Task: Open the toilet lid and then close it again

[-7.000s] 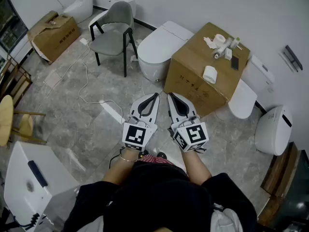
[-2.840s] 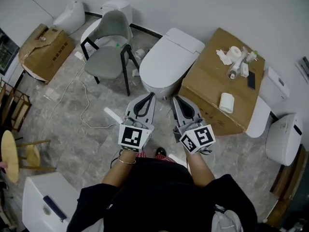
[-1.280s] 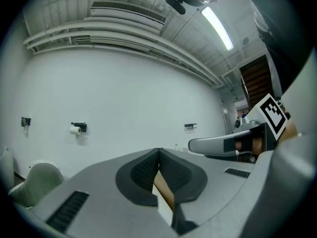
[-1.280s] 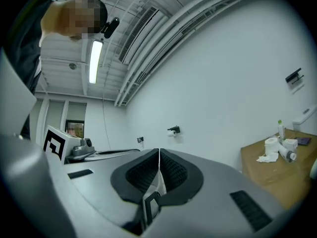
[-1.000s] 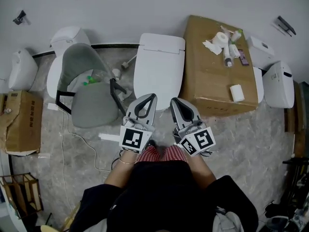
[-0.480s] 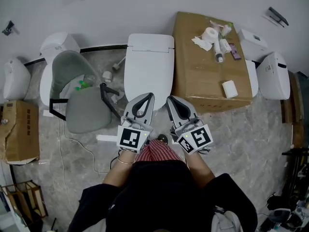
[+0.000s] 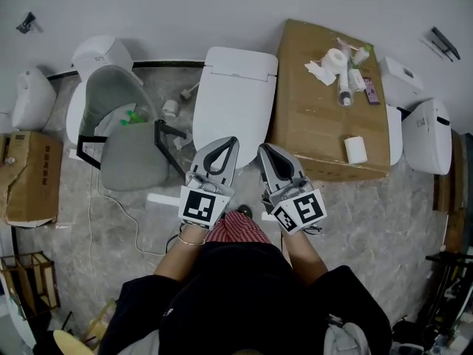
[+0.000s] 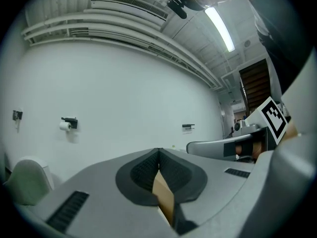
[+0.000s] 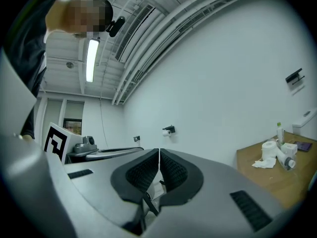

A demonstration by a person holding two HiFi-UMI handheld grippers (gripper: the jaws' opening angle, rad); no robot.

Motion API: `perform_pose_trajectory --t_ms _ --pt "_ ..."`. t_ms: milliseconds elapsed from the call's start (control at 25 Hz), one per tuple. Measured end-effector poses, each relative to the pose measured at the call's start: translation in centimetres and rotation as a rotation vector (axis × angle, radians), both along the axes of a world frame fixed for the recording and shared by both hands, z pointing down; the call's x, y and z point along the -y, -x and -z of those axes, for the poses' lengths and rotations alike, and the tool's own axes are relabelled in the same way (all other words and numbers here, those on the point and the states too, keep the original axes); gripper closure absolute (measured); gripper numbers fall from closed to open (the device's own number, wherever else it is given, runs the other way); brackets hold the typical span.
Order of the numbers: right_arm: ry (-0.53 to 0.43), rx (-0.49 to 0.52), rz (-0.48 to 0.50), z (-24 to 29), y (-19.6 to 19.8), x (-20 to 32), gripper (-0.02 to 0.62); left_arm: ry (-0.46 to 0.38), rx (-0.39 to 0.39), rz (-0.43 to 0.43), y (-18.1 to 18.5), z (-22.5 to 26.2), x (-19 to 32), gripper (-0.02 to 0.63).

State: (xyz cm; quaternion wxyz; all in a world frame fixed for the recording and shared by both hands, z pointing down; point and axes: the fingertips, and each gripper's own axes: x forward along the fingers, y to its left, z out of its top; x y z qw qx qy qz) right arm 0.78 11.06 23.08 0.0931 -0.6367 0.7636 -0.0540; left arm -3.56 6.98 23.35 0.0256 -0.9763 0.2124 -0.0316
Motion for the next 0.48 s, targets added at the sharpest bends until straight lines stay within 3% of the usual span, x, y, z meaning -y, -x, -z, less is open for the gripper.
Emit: perform_pose_trajectory --t_ms 280,480 --pt "0.033 0.0 0.038 -2.2 -1.5 0.8 0.574 0.057 0.017 0.036 -1.4 -2.1 0.6 0.603" --pt "0.052 0.006 0.034 -3.2 -1.8 1.8 0.574 0.067 0.026 0.003 -2.0 -2.8 1.2 0.603"
